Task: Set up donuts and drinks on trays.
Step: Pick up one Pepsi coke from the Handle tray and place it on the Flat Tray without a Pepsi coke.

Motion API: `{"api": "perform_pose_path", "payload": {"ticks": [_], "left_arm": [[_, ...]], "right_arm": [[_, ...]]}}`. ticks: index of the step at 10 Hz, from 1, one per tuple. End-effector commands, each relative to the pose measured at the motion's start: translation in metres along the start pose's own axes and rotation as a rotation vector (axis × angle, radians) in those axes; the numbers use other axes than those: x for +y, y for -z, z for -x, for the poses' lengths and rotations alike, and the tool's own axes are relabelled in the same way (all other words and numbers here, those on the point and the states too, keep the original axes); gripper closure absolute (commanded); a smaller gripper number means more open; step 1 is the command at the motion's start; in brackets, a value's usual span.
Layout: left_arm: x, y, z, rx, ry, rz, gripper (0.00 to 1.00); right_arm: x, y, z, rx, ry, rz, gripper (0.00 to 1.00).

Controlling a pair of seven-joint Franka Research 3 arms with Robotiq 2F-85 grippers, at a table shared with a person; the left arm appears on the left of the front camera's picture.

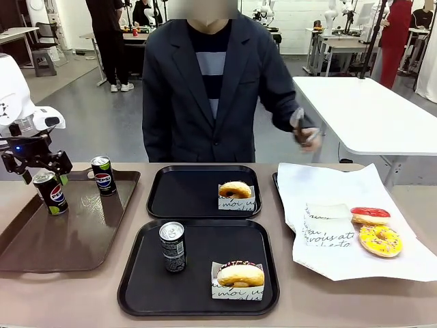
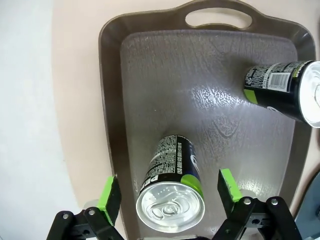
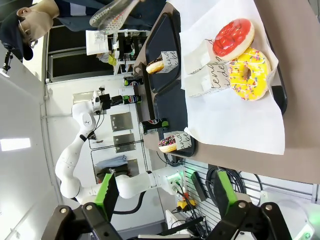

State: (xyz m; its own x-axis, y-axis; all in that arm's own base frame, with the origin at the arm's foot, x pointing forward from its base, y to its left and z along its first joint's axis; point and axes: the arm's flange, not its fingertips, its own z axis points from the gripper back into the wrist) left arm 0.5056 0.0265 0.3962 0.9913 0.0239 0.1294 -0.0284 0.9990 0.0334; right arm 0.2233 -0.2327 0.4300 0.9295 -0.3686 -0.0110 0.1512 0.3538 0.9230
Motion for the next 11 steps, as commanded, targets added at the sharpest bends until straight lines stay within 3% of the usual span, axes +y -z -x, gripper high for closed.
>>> {"api": "perform_pose_path", "payload": {"ticks": [1,6,7,8,9,10,11], "left_arm": [[0.008,0.004,0.012,-0.005,-0.013,0.044,0.00],[0.010,0.019,0.015,0.002,0.004,0.057,0.00],[0.011,0.020,0.018,-0.030,0.004,0.074,0.56],[0.011,0.019,0.016,-0.043,0.007,0.080,0.56],[0.010,0.016,0.012,-0.051,0.014,0.079,1.00],[0.010,0.015,0.011,-0.066,0.017,0.078,0.58],[0.010,0.014,0.011,-0.070,0.017,0.077,1.00]], "right_arm": [[0.001,0.002,-0.001,-0.013,-0.017,-0.032,0.00],[0.001,0.002,-0.001,-0.013,-0.017,-0.032,0.00],[0.001,0.002,-0.001,-0.013,-0.017,-0.032,0.00],[0.001,0.002,-0.001,-0.013,-0.017,-0.032,0.00],[0.001,0.002,-0.001,-0.013,-0.017,-0.032,0.00],[0.001,0.002,-0.001,-0.013,-0.017,-0.032,0.00],[0.001,0.002,-0.001,-0.013,-0.017,-0.032,0.00]]}}
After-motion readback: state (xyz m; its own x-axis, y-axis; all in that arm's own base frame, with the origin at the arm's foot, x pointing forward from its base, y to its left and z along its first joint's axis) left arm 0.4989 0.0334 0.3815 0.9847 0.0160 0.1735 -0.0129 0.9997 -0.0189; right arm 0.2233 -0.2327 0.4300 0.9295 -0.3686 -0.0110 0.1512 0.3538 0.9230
